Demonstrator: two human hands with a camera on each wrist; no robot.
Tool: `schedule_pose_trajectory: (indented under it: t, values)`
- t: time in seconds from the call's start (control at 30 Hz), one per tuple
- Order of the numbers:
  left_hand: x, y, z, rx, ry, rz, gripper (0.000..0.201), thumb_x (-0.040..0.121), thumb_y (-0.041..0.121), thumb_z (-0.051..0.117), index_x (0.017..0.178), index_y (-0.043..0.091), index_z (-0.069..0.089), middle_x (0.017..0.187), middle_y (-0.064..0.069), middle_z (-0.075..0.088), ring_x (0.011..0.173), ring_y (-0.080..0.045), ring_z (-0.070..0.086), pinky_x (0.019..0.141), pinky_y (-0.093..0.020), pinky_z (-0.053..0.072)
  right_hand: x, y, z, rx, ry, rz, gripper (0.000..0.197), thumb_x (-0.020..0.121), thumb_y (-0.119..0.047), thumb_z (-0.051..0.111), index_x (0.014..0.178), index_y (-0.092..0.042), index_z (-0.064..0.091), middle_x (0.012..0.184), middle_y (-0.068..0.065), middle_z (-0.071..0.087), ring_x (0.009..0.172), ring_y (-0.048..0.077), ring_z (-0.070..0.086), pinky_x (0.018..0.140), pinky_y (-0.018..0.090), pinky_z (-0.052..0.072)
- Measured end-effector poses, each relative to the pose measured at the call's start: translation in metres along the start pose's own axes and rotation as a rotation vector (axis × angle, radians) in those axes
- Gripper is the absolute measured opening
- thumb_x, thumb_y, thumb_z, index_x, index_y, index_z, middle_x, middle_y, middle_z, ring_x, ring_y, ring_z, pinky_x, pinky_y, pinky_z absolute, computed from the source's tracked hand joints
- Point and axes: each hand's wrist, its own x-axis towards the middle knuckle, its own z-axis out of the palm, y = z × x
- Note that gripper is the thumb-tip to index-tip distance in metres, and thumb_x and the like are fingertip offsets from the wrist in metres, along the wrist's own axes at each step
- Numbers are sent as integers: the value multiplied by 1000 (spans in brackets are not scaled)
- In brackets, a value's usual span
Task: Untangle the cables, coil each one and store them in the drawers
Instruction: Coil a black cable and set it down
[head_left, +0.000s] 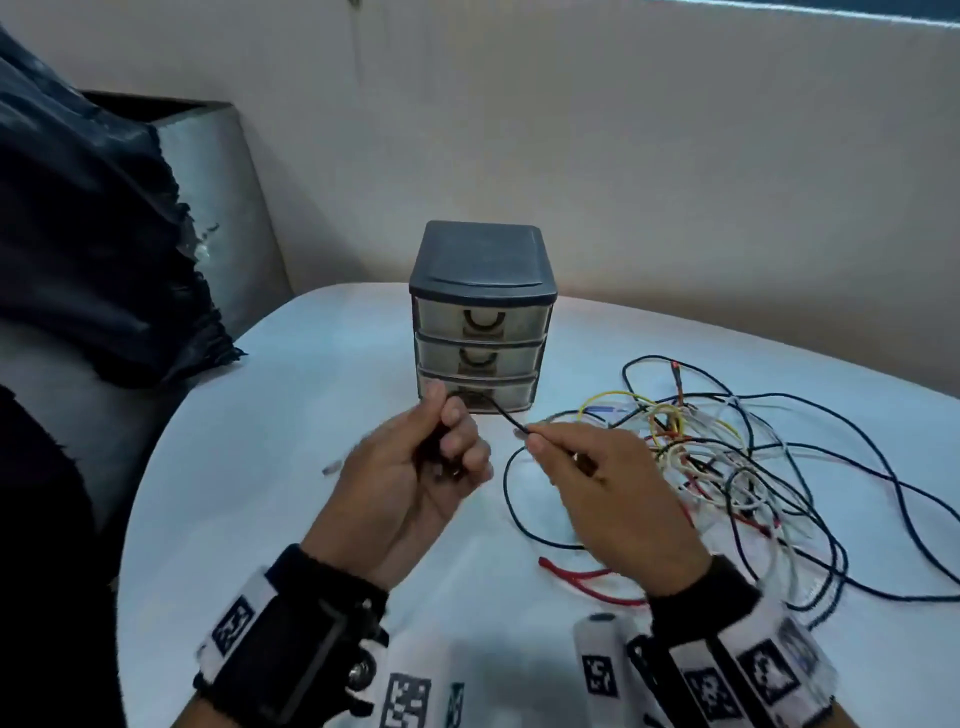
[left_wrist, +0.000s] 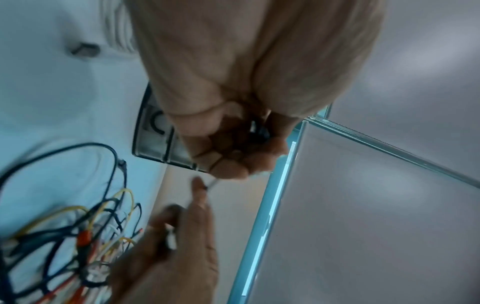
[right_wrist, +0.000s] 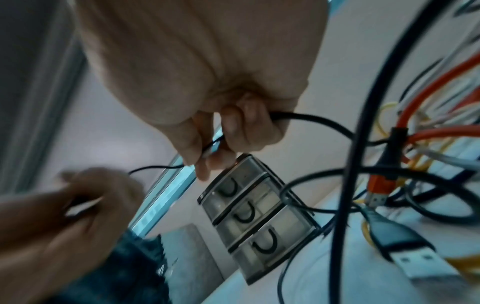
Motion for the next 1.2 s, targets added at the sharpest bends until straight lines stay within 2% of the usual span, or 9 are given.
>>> schedule_pose_trajectory:
  t: [0.13,0.23,0.37,0.53,0.63,0.73,0.87,1.0,1.2]
  values:
    - [10,-1,-3,63,89,234,26,95,25,44,78,6,52,77,-9,71,97,-23,72,95,-35,55,-30,-26,16,-255,-427,-127,29,104,-36,40,95,-19,61,81,-6,64,74,11,57,72,36,47]
    - [11,-11,-17,678,169,361,37,105,20,38,79,5,60,82,-4,75,95,-16,72,91,-28,52,-34,-49,-4,-297,-519,-166,30,101,-37,31,108,-27,58,97,-5,66,86,15,58,79,38,46]
    - [-9,-20,-8,1186,-81,304,40,101,35,37,73,17,59,64,2,67,66,-12,62,71,-26,46,-27,-55,-48,-158,-306,-183,29,101,-36,39,90,-26,64,69,-16,59,64,3,51,61,20,39]
    - [-24,-9,23,615,-189,6,39,94,31,42,65,18,65,48,1,44,42,-16,46,77,-36,57,-12,-18,-43,101,61,-10,18,96,-27,60,83,-23,72,62,-8,61,53,8,48,54,22,39]
    - [-22,-6,31,254,-78,82,36,96,24,51,71,13,74,50,0,48,46,-17,54,79,-34,58,-19,-17,-24,69,-37,-18,24,99,-31,56,81,-24,70,57,-16,52,53,5,48,55,21,34]
    - [-9,-1,18,74,51,226,33,88,23,47,81,6,75,67,-5,69,79,-23,73,85,-32,58,-29,-26,-6,-141,-259,-93,33,101,-36,45,71,-22,51,60,-7,49,60,13,51,64,40,45]
    - [-1,-2,-10,326,169,359,26,100,15,42,98,4,66,86,-7,77,98,-21,72,89,-25,55,-41,-45,-7,-273,-535,-162,20,102,-17,40,94,-14,58,77,4,59,71,26,56,72,43,47]
    - [-10,-19,-17,1160,20,385,31,103,28,43,92,18,70,80,10,75,85,-5,70,82,-26,52,-37,-62,-46,-56,-349,-137,24,96,-37,42,95,-31,65,74,-11,65,66,9,59,62,21,44]
    - [-29,-7,10,487,-304,35,37,96,23,43,87,5,73,52,2,47,54,-23,62,75,-29,50,-17,-37,-52,331,146,69,12,91,-18,66,86,-22,76,54,-12,62,46,8,49,48,9,38]
